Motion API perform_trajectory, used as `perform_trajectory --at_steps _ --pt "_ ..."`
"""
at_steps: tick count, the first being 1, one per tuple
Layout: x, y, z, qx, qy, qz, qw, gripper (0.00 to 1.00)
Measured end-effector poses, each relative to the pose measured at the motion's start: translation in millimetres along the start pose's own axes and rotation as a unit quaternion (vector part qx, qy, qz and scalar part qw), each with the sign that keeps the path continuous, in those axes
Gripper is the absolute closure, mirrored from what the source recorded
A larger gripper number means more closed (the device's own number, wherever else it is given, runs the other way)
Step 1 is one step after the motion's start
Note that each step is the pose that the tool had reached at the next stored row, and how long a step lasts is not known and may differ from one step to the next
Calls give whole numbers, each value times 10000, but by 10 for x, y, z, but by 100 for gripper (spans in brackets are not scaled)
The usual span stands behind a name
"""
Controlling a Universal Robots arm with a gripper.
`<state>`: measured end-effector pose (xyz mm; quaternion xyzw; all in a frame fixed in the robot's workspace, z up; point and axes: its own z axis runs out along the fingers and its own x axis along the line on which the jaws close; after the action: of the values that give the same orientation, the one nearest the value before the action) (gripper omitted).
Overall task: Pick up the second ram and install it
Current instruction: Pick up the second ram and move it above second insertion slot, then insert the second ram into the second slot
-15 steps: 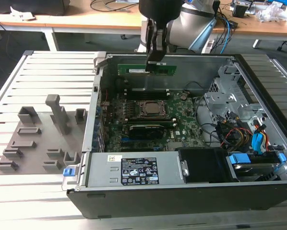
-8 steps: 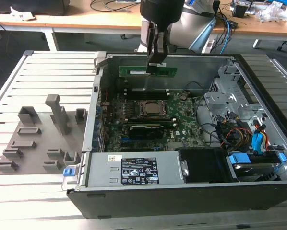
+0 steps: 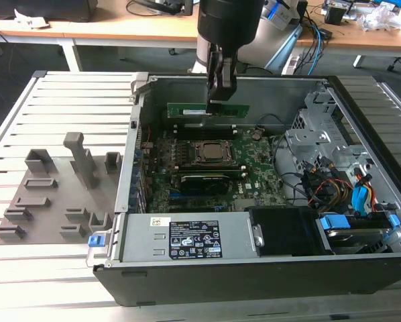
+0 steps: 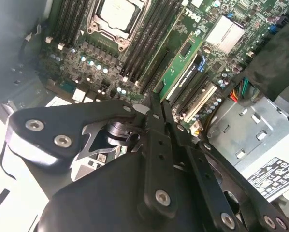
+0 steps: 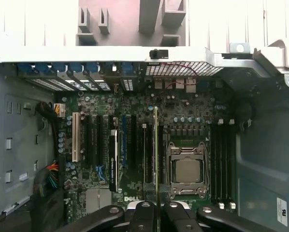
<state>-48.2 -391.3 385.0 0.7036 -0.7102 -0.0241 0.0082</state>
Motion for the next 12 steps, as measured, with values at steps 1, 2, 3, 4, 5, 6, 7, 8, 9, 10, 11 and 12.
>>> perform_trajectory --at_steps 1,2,3,4,5,6,7,8,9,10,11,12 --pt "0 0 0 0 0 0 10000 87" --pt "0 0 1 0 0 0 10000 87" --pt "1 0 1 0 0 0 10000 87" --pt "1 0 2 0 0 0 10000 87" --pt "1 0 2 0 0 0 10000 87" --pt "1 0 2 0 0 0 10000 87" --pt "1 0 2 0 0 0 10000 87" --pt "1 0 2 0 0 0 10000 87" --pt "2 0 3 0 0 0 10000 87" --pt "2 0 3 0 0 0 10000 87" --pt "2 0 4 0 -1 0 10000 87" --pt "2 -1 15 0 -1 0 10000 87"
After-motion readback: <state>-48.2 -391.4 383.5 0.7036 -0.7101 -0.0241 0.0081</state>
